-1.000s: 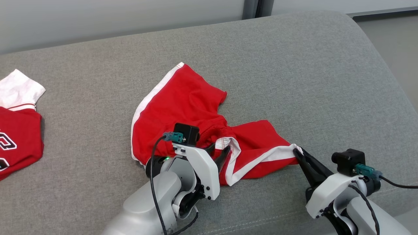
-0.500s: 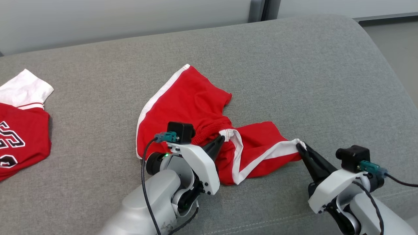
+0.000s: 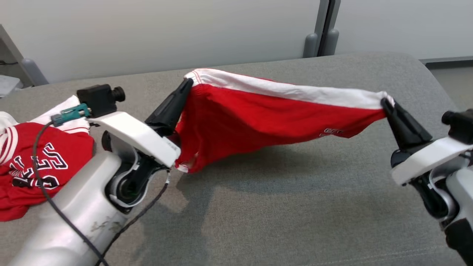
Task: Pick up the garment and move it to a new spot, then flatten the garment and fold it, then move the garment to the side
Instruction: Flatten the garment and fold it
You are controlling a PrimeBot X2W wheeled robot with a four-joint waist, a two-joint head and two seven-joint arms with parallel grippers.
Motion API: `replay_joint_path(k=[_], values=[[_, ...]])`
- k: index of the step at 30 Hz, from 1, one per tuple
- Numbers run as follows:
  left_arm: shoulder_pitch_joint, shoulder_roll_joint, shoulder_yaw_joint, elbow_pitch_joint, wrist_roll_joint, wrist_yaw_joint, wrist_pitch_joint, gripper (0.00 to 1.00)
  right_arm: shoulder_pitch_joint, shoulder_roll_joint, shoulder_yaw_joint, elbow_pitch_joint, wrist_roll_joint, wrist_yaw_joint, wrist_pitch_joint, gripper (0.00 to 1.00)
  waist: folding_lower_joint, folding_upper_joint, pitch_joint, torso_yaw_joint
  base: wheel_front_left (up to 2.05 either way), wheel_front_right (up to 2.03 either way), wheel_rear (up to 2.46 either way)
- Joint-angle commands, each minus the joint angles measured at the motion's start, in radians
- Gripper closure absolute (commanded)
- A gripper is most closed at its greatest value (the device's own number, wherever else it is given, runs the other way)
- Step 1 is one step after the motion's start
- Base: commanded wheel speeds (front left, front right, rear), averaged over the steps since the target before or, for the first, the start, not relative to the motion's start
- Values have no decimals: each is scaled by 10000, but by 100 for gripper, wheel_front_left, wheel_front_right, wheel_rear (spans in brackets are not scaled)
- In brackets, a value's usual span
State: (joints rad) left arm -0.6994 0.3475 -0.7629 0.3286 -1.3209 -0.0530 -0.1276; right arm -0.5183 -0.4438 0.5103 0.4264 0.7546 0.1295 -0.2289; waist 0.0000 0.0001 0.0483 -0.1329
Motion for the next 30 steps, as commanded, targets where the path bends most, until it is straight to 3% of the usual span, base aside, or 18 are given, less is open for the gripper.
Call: replay_joint_path(k=[1, 3, 10, 14, 18, 20, 22, 25, 28, 30], values=[[-76, 796, 703, -916, -393, 27, 246, 100, -483, -451, 87, -455, 408, 12, 114, 100, 0, -1, -380, 166, 0, 0, 0], [131, 1338, 1012, -1789, -799, 231, 574, 100, -769, -738, 152, -799, 894, 12, 366, 100, 0, -1, -547, 204, 0, 0, 0], [712, 2386, 1760, -4183, -1915, 764, 1211, 100, -1227, -1792, 194, -2238, 2255, 12, 754, 100, 0, -1, -884, 196, 0, 0, 0], [1009, 2664, 2186, -5691, -2593, 1053, 1358, 100, -1148, -2641, -130, -3431, 2976, 12, 1007, 100, 0, -1, -1042, 144, 0, 0, 0], [1175, 2803, 2569, -6962, -3250, 1467, 1473, 100, -714, -3573, -1071, -4496, 3660, 12, 1349, 100, 0, -1, -1054, 111, 0, 0, 0], [1154, 3122, 2397, -7067, -2892, 1735, 1646, 100, -462, -3802, -1382, -4550, 3721, 12, 1746, 100, 0, -1, -935, 87, 0, 0, 0], [1071, 3173, 2035, -6740, -2421, 1860, 1754, 100, -429, -3636, -1391, -4210, 3550, 12, 2219, 100, 0, -1, -727, 86, 0, 0, 0], [423, 2893, 1448, -5496, -1459, 1715, 1791, 100, -1185, -2794, -969, -3000, 2794, 12, 2849, 100, 0, -1, -318, 101, 0, 0, 0], [-979, 2309, 1016, -3546, -289, 1278, 1634, 100, -3105, -1347, -461, -1015, 1698, 12, 3002, 100, 0, -1, 214, 49, 0, 0, 0], [-2213, 1907, 857, -2047, 671, 865, 1222, 100, -4773, -396, -257, 415, 775, 12, 2267, 100, 0, -1, 565, 19, 0, 0, 0]])
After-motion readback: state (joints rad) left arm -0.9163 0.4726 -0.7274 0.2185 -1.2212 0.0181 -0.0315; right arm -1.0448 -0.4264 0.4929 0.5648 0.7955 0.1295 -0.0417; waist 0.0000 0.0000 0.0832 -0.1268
